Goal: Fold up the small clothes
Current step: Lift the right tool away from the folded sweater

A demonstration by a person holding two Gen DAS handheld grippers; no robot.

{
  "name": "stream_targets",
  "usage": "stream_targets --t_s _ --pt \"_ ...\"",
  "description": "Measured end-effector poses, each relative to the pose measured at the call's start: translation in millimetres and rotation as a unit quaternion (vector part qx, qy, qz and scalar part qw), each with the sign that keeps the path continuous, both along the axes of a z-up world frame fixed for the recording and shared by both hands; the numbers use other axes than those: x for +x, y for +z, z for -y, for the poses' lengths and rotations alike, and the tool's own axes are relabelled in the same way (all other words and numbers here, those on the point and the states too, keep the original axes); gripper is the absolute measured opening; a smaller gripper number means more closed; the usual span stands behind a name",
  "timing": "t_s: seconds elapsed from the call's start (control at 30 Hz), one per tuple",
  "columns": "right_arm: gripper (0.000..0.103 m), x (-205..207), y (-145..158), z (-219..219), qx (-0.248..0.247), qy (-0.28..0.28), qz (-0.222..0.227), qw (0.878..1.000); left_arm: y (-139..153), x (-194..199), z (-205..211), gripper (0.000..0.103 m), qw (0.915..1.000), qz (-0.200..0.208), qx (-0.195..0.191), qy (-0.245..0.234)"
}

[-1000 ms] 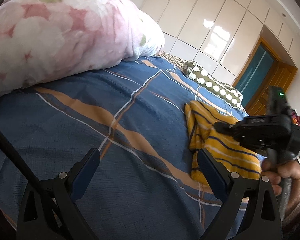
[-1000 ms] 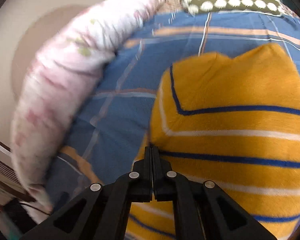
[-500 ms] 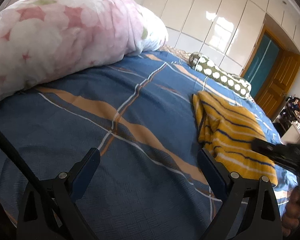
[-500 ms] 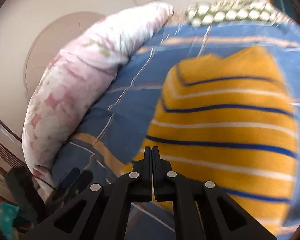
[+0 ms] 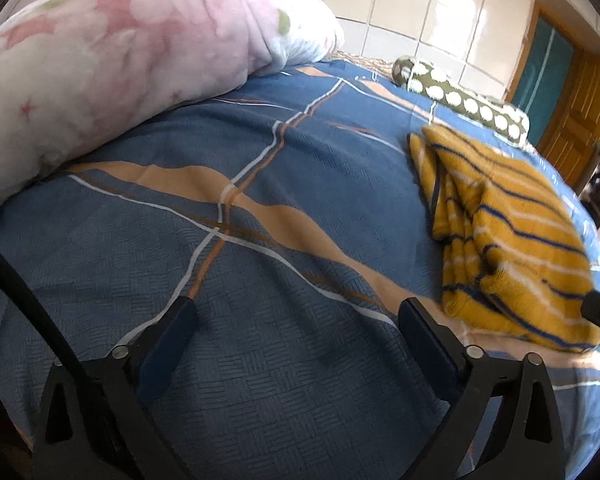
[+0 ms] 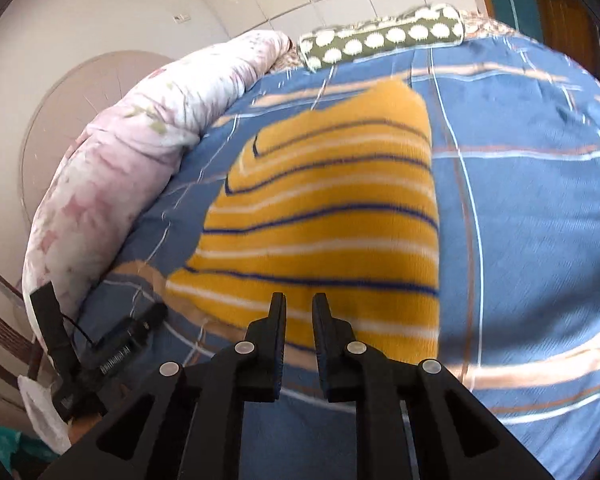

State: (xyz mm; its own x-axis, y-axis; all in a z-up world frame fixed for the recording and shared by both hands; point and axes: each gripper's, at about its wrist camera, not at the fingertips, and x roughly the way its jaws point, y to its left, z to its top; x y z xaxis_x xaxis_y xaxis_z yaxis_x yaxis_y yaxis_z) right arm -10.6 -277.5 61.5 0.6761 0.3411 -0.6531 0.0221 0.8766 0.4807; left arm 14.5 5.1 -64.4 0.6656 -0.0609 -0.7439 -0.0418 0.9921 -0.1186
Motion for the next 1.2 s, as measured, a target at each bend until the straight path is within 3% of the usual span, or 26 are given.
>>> stream_targets --t_s 0.1,0.37,0.53,0.73,0.9,1.03,1.2 --pt "0.03 12 -24 -9 -0.012 0.016 -0.045 0.999 -4 2 7 0.103 0.9996 -0.004 0.029 -0.005" --pt "0.03 -21 -11 -13 -0.05 0.013 -0.028 0.998 -8 11 14 0.103 0.9978 -0.019 0.063 0.0" --pt "0.037 -56 -11 2 -0.077 -0.012 -0.036 0.996 -5 9 13 0.103 0.9979 -0.02 0.061 -0.002" --pt "0.04 -105 -12 21 -0.1 -0.043 -0.03 0.994 32 -44 18 0.103 0.9933 0.072 0.085 0.03" --pt "0.043 -128 -8 32 -0.101 -0.062 -0.013 0.993 88 -115 41 0.103 0.9888 0.115 0.094 -0.008" --pt "0.043 -137 0 33 -0.095 -0.067 0.003 0.993 121 -148 60 0.103 0.9884 0.118 0.061 -0.074" --pt "0.051 -153 11 22 -0.133 -0.064 0.025 0.989 136 -171 87 0.103 0.9865 0.107 0.066 -0.105"
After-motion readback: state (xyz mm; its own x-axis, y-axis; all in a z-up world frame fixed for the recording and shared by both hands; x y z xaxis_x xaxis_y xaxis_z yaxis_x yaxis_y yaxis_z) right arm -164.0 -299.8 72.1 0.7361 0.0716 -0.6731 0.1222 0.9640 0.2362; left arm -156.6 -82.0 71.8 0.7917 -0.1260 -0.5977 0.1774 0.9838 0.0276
